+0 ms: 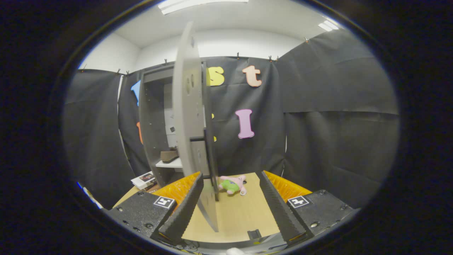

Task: Open the shoe cabinet door, grab the shoes and put them into the shoe cabinet, then close the shoe cabinet door.

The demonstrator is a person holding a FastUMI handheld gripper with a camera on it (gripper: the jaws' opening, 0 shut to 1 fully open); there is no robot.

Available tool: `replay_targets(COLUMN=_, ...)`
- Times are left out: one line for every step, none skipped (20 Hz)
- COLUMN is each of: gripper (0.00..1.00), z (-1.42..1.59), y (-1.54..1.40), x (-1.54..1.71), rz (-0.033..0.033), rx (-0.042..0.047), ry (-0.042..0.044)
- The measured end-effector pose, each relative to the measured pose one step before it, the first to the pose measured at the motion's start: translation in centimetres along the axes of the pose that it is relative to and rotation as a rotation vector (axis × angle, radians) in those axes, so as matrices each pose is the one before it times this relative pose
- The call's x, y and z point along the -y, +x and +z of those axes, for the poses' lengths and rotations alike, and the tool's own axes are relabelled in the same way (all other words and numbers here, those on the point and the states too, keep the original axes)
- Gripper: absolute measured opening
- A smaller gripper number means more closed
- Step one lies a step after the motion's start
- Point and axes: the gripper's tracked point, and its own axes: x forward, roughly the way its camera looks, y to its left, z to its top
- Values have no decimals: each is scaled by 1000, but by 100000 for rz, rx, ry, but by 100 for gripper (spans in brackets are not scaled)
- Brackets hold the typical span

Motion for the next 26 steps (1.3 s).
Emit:
replay_targets(gripper=100, z=3, y=1160, x=536, rz=2031, rx=-980, ry=441)
replay_targets(gripper=100, z=9, y=1266, x=460, rz=2324, rx=-946, ry=220)
replay_targets(gripper=100, z=74, y=1192, x=163, rz=2208, rx=-897, ry=-993)
replay_targets(gripper=100, z=93, y=1053, x=156, rz=2045, rx=-485, ry=-1159)
replay_targets(gripper=100, z=286, y=964, x=-47, rz=2512, rx=-549, ry=-971)
replay_targets(gripper=100, z=336, y=1005, x=-494, rz=3267, rx=-118, ry=-625)
replay_targets(gripper=100, z=300, y=682, x=-672, rz=3436, rx=-350, ry=-657)
replay_targets(gripper=100, z=99, y=646, x=-698, rz=4016, rx=-65, ry=-941)
replay_targets(gripper=100, z=126, y=297, x=-438, rz=2218, rx=-399, ry=-2317)
replay_targets(gripper=99, z=144, y=46, x=-72, rz=1075, rx=-48, ry=-2145)
replay_targets(gripper=98, z=108, y=81, x=-191, rz=924, rx=-289, ry=-1678)
replay_targets(gripper=97, z=104, y=121, x=-444, rz=1106, rx=-210, ry=-72)
replay_targets(gripper=97, z=-35, y=74, x=-287, rz=182, rx=-190, ry=491)
replay_targets(gripper=96, z=-180, y=-23, x=-329, rz=418, rx=-172, ry=228)
replay_targets(gripper=96, z=-79, y=-128, x=-514, rz=274, rx=-22, ry=219)
replay_targets(gripper=96, z=93, y=1, x=-736, rz=145, rx=104, ry=399)
replay_targets(gripper=96, z=35, y=58, x=-957, rz=271, rx=134, ry=759)
replay_targets(gripper=96, z=-123, y=167, x=-862, rz=581, rx=-297, ry=20)
replay_targets(gripper=96, z=-54, y=162, x=-1031, rz=638, rx=17, ry=-207)
replay_targets(gripper=96, z=-23, y=372, x=-1205, rz=660, rx=-127, ry=-294)
replay_targets(gripper=96, z=-11, y=318, x=-1077, rz=574, rx=207, ry=-277)
replay_targets(gripper=96, z=45, y=433, x=-1263, rz=944, rx=2, ry=147)
replay_targets(gripper=96, z=-41, y=514, x=-1221, rz=768, rx=-5, ry=350)
replay_targets(gripper=96, z=108, y=852, x=-1414, rz=740, rx=-513, ry=183)
replay_targets(gripper=96, z=-136, y=725, x=-1056, rz=214, rx=-666, ry=-62)
replay_targets(gripper=96, z=19, y=627, x=-919, rz=-87, rx=42, ry=967)
